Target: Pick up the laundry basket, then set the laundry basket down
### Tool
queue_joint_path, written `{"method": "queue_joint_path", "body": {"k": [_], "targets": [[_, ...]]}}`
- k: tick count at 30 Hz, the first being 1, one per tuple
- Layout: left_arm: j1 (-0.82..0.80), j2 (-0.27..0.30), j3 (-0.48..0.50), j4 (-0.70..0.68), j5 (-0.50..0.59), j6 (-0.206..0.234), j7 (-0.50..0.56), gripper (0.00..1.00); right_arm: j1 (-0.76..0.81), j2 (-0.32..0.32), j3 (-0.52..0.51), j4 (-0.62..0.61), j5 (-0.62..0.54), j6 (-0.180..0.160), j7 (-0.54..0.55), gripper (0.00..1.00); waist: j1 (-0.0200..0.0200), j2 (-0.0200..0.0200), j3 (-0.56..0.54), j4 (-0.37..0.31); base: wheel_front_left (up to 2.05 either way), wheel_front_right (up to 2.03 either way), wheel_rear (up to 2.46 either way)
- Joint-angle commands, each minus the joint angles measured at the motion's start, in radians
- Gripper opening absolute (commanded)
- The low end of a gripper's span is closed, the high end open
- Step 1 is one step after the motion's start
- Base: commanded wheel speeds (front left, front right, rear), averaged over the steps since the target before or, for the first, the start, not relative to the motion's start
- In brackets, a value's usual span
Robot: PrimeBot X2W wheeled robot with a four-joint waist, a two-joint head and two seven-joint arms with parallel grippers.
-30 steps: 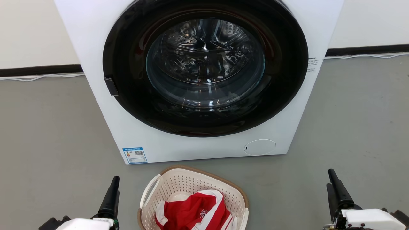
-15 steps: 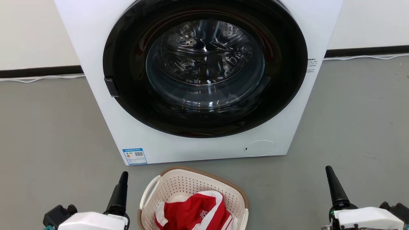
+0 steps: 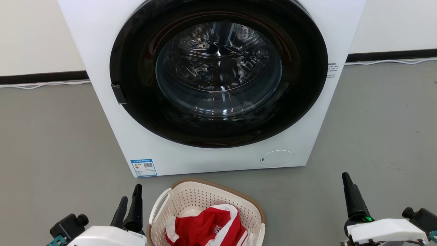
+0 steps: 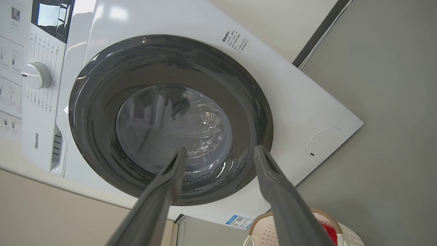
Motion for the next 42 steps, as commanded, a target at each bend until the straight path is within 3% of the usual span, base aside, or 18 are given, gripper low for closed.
{"method": "queue_joint_path", "body": {"k": [1, 42], "targets": [[-0.019, 0.011, 0.005, -0.041, 0.041, 0.012, -0.015, 1.00, -0.013, -0.012, 0.017, -0.041, -0.038, 0.004, -0.019, 1.00, -0.0001, 0.0000, 0.000, 0.000, 0.00, 0.00, 0.00], [0.011, 0.092, -0.130, -0.138, 0.566, 0.192, -0.135, 1.00, 0.002, -0.016, 0.069, -0.085, -0.522, 0.007, -0.140, 1.00, -0.0001, 0.0000, 0.000, -0.004, 0.00, 0.00, 0.00]]}}
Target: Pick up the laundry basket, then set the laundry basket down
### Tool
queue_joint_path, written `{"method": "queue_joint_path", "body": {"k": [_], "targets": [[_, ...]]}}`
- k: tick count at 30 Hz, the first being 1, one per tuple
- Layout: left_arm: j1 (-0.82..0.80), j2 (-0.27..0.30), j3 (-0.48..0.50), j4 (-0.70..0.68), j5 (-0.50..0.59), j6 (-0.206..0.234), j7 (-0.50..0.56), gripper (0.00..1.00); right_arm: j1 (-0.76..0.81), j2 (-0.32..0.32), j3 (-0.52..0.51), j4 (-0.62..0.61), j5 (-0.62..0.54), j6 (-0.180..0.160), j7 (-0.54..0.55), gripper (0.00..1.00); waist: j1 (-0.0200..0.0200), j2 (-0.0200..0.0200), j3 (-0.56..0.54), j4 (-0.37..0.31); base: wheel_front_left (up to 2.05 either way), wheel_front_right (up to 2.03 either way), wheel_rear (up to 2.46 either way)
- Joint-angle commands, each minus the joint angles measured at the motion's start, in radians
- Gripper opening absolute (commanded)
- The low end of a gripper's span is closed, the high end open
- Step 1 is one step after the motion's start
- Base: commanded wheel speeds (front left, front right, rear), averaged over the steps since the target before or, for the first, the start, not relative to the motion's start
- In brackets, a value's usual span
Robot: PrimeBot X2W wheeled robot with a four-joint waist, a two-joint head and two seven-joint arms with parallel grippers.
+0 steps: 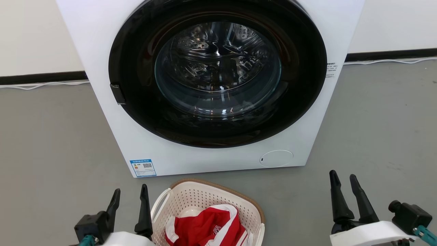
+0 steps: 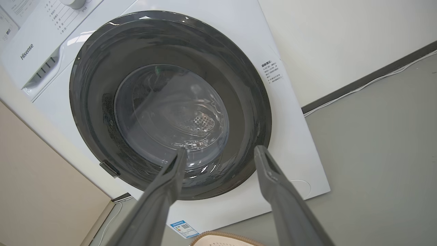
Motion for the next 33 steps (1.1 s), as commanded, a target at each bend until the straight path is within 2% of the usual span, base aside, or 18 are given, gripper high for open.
{"method": "queue_joint_path", "body": {"k": [1, 27, 33], "targets": [[-0.023, 0.008, 0.018, -0.037, 0.036, 0.014, -0.015, 1.00, -0.015, -0.011, 0.022, -0.037, -0.030, 0.006, -0.019, 1.00, -0.0001, 0.0000, 0.000, 0.000, 0.00, 0.00, 0.00], [0.012, 0.034, -0.032, -0.065, 0.344, 0.093, -0.097, 1.00, 0.002, -0.014, 0.041, -0.066, -0.344, 0.007, -0.101, 1.00, -0.0001, 0.0000, -0.002, -0.002, 0.00, 0.00, 0.00], [0.016, 0.031, -0.026, -0.059, 0.346, 0.088, -0.098, 1.00, 0.001, -0.014, 0.041, -0.063, -0.349, 0.008, -0.103, 1.00, -0.0001, 0.0000, -0.002, -0.004, 0.00, 0.00, 0.00]]}}
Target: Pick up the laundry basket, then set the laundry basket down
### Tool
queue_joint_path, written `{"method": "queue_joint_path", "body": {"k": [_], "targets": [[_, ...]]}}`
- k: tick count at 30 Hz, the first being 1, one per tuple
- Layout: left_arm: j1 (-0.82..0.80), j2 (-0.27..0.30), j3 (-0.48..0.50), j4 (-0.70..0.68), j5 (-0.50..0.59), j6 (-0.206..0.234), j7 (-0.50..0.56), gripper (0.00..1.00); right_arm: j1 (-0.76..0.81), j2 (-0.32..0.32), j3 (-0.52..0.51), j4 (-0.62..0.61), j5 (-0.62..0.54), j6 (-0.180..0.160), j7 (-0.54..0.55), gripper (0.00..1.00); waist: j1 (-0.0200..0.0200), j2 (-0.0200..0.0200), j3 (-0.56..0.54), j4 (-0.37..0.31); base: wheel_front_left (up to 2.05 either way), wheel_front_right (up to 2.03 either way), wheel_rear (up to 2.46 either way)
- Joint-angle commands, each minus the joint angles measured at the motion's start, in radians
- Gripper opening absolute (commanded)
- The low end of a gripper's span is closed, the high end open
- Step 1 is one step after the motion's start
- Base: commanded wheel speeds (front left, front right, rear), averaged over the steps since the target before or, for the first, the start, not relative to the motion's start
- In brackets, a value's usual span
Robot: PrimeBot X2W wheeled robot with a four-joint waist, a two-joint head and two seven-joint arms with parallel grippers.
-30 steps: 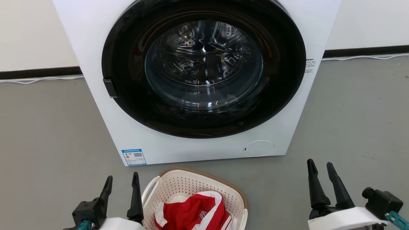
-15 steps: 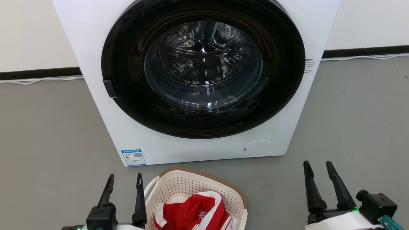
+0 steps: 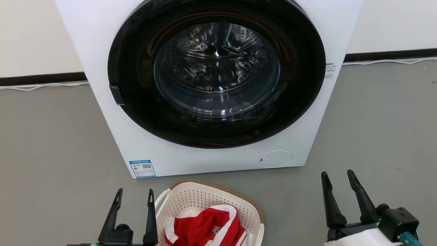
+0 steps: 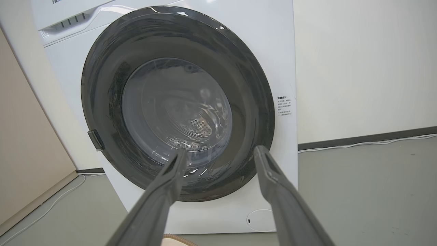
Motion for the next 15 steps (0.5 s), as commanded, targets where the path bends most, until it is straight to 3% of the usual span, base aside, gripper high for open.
{"method": "queue_joint_path", "body": {"k": [1, 15], "targets": [[-0.028, 0.000, 0.034, -0.025, 0.005, 0.001, -0.010, 1.00, -0.018, -0.010, 0.026, -0.030, -0.007, 0.007, -0.011, 1.00, 0.0000, -0.0001, 0.000, 0.000, 0.00, 0.00, 0.00], [-0.028, -0.007, 0.044, -0.015, 0.005, -0.013, -0.010, 1.00, -0.018, -0.010, 0.022, -0.031, -0.007, 0.007, -0.011, 1.00, 0.0000, -0.0001, 0.003, 0.000, 0.00, 0.00, 0.00]]}}
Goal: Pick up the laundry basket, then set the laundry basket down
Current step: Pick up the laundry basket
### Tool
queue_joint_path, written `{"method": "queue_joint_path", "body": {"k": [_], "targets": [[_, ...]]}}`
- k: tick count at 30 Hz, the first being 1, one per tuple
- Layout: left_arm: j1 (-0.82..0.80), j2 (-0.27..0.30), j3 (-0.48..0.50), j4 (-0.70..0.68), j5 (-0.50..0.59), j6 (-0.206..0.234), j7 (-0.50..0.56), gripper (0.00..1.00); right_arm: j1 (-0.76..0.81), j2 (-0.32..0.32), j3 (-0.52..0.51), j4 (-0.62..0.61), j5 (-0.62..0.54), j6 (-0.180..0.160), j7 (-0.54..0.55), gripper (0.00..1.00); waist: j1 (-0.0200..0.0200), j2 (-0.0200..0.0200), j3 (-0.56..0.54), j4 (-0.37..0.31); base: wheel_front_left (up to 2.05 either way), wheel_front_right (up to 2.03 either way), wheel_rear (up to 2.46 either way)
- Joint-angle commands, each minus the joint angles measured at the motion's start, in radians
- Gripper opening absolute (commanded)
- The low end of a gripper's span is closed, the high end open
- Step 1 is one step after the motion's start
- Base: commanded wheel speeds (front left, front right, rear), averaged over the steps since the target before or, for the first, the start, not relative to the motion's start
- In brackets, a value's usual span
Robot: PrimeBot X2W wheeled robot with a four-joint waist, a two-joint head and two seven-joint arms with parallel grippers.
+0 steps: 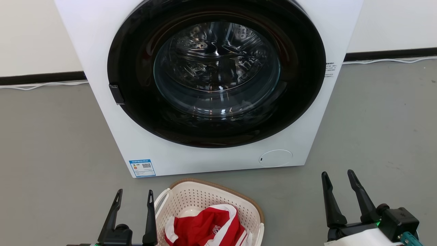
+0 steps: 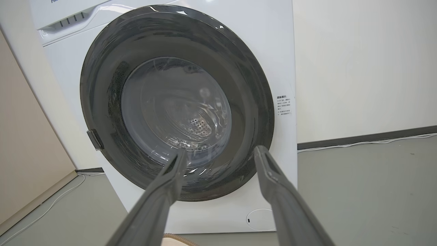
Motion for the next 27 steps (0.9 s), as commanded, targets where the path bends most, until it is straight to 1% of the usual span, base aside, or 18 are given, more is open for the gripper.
{"method": "queue_joint_path", "body": {"k": [1, 20, 27], "targets": [[-0.029, -0.003, 0.036, -0.022, 0.006, -0.003, -0.010, 1.00, -0.017, -0.010, 0.024, -0.031, -0.007, 0.007, -0.011, 1.00, 0.0001, 0.0000, 0.000, 0.000, 0.00, 0.00, 0.00], [-0.029, -0.012, 0.044, -0.015, 0.010, -0.018, -0.010, 1.00, -0.017, -0.010, 0.021, -0.034, -0.006, 0.007, -0.011, 1.00, 0.0001, 0.0000, 0.020, -0.001, 0.00, 0.00, 0.00], [-0.045, -0.014, 0.047, -0.012, 0.010, -0.030, -0.010, 1.00, -0.032, -0.010, 0.017, -0.039, -0.004, 0.007, -0.011, 1.00, 0.0000, 0.0000, 0.068, -0.001, 0.00, 0.00, 0.00]]}}
